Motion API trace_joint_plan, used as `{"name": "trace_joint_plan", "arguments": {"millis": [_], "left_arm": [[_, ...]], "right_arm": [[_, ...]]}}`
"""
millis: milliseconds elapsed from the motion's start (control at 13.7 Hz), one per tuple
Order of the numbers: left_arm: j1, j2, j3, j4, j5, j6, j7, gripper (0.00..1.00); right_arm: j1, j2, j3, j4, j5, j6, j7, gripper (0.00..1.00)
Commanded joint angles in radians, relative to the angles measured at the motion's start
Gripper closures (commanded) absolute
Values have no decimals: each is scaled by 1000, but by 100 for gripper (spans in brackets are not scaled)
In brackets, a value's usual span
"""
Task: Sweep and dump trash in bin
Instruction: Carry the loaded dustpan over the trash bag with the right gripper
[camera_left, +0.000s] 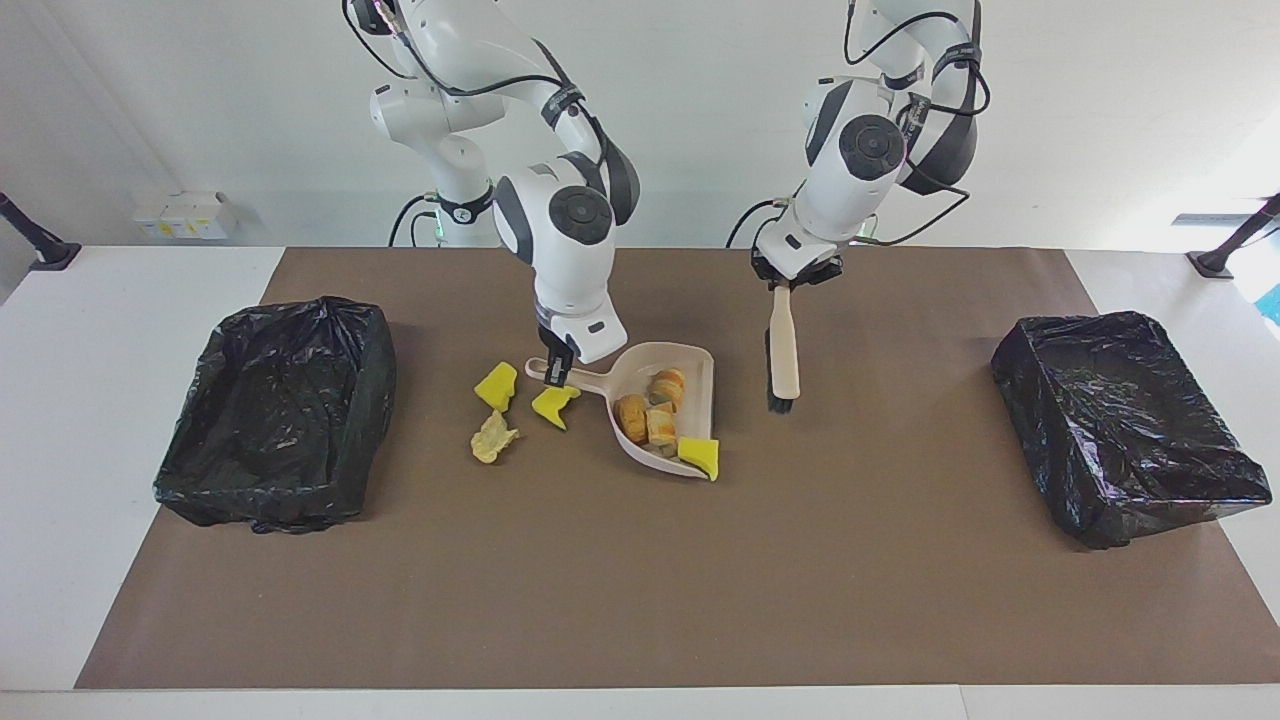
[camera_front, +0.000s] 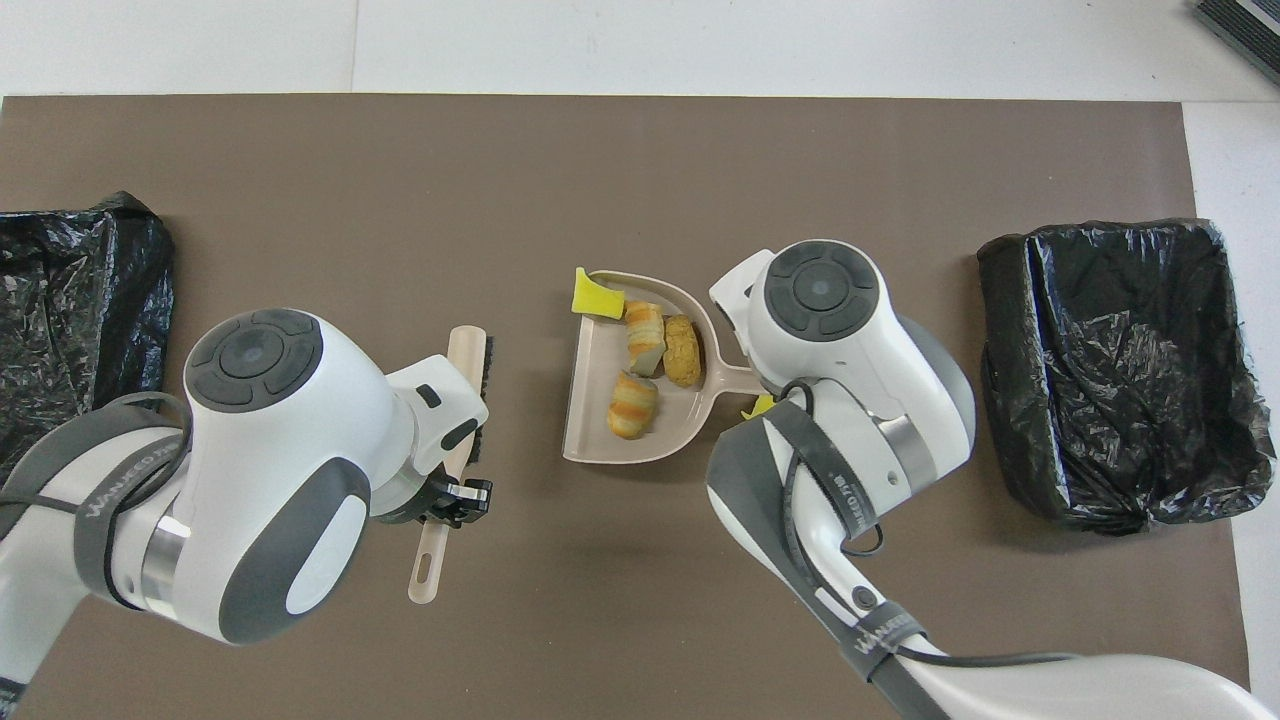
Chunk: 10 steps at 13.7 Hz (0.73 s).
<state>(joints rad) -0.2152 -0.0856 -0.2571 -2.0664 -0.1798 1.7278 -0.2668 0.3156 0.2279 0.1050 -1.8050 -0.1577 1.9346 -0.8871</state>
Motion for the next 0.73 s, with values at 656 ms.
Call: {"name": "trace_joint_plan", "arguments": {"millis": [656], "left_arm": [[-355, -29, -18, -277, 7, 318, -380, 100]], "right_arm": [[-557, -105, -4, 137, 136, -221, -315, 100]]}}
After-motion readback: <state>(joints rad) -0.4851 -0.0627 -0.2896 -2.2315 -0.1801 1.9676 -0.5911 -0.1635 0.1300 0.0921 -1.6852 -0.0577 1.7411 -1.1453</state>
